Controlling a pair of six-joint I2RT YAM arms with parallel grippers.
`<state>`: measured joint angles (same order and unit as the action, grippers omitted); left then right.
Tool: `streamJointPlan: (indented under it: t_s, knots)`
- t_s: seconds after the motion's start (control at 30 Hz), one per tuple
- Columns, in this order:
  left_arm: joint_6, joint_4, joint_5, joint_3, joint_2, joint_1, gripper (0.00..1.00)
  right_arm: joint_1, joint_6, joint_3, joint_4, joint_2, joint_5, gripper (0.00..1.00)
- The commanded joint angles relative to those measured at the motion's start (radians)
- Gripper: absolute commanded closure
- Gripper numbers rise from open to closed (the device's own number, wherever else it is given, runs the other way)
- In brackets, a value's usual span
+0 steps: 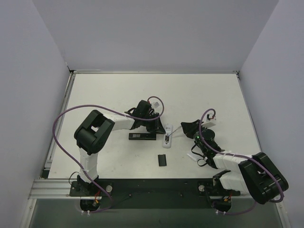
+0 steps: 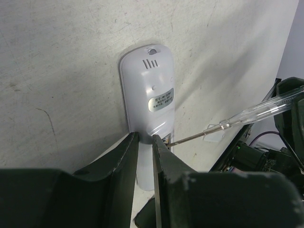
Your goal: Unload the batteries from the remote control
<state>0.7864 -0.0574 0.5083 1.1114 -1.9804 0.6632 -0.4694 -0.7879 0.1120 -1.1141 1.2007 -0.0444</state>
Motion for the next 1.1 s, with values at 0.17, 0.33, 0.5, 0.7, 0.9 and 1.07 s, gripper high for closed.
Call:
streamJointPlan:
  t_s: [0.17,0.33,0.5,0.7,0.9,1.07]
  knots:
    - [0.002,0.024,0.024,0.004,0.0,0.045,0.71,0.054,-0.051,-0.029,-0.096,0.085,0.15,1.0]
    - [0.004,0.025,0.021,0.002,0.0,0.047,0.71,0.087,-0.079,-0.026,-0.145,0.128,0.207,1.0]
    - [0.007,0.019,0.019,0.001,-0.009,0.052,0.71,0.126,-0.099,-0.023,-0.206,0.181,0.255,1.0]
    - [0.007,0.019,0.015,-0.005,-0.005,0.052,0.71,0.158,-0.12,-0.021,-0.272,0.24,0.299,1.0]
    - [0.007,0.021,0.013,-0.01,0.0,0.053,0.71,0.195,-0.181,-0.025,-0.389,0.336,0.342,1.0]
    - [0.007,0.021,0.01,-0.015,0.005,0.053,0.71,0.212,-0.217,-0.028,-0.469,0.408,0.367,1.0]
